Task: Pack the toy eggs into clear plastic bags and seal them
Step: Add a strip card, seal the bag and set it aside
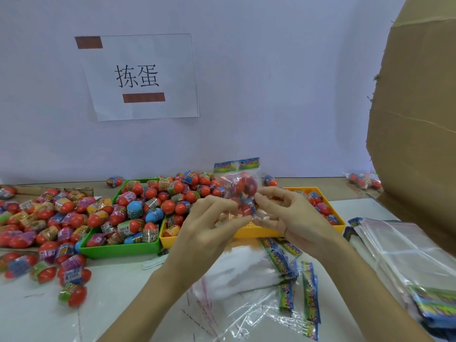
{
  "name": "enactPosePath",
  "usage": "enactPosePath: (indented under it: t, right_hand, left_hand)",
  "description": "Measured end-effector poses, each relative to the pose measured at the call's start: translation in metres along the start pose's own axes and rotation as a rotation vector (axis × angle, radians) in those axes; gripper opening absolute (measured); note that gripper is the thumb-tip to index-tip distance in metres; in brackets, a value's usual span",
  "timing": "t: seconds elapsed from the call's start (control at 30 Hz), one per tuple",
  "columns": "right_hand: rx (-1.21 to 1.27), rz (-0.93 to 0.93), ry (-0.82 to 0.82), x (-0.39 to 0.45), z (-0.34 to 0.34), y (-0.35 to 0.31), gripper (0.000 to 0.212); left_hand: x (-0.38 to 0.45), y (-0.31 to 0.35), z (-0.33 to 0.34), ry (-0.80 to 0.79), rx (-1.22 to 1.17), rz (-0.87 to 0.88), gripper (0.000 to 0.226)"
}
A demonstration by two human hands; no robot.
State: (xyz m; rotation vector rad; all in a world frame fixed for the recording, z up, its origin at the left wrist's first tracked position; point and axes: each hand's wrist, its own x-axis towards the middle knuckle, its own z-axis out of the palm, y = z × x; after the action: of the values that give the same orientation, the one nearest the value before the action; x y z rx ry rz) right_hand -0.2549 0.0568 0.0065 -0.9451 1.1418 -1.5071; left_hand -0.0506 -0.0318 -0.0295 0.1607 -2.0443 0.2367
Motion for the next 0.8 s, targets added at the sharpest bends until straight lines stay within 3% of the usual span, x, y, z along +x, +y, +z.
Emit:
enactPosePath:
  t: [0.17, 0.23, 0.33, 0.4, 0.53, 0.67, 0.8]
  right_hand:
    - [0.008, -0.041, 0.101, 0.003, 0.000, 0.000, 0.045]
    - [-0.015, -0.044, 0.107, 0.003, -0.001, 0.001, 0.044]
    - [-0.057, -0.010, 0.013, 0.000, 0.001, 0.005, 0.043]
    - [-0.164, 0.018, -0.071, -0.002, 0.005, 0.007, 0.038]
    - [-0.356, 0.034, -0.184, -0.006, 0.011, 0.008, 0.024]
    - [-0.491, 0.028, -0.153, -0.004, 0.004, 0.007, 0.040]
    - [-0.442, -0.006, -0.087, -0.003, 0.004, 0.008, 0.032]
  left_hand:
    - [0.005, -0.006, -0.004, 0.029, -0.235, -0.336, 0.018]
    - [0.010, -0.001, -0.004, 0.047, -0.407, -0.664, 0.031]
    - [0.016, 0.002, -0.004, -0.053, -0.776, -1.136, 0.050]
    - [0.016, 0.000, -0.003, -0.053, -0.896, -1.251, 0.040]
    - [0.018, 0.001, -0.008, 0.154, -1.073, -1.420, 0.024]
    - [0.020, -0.003, -0.009, 0.223, -1.144, -1.500, 0.012]
    - [0.020, -0.001, -0.007, 0.299, -1.272, -1.567, 0.012]
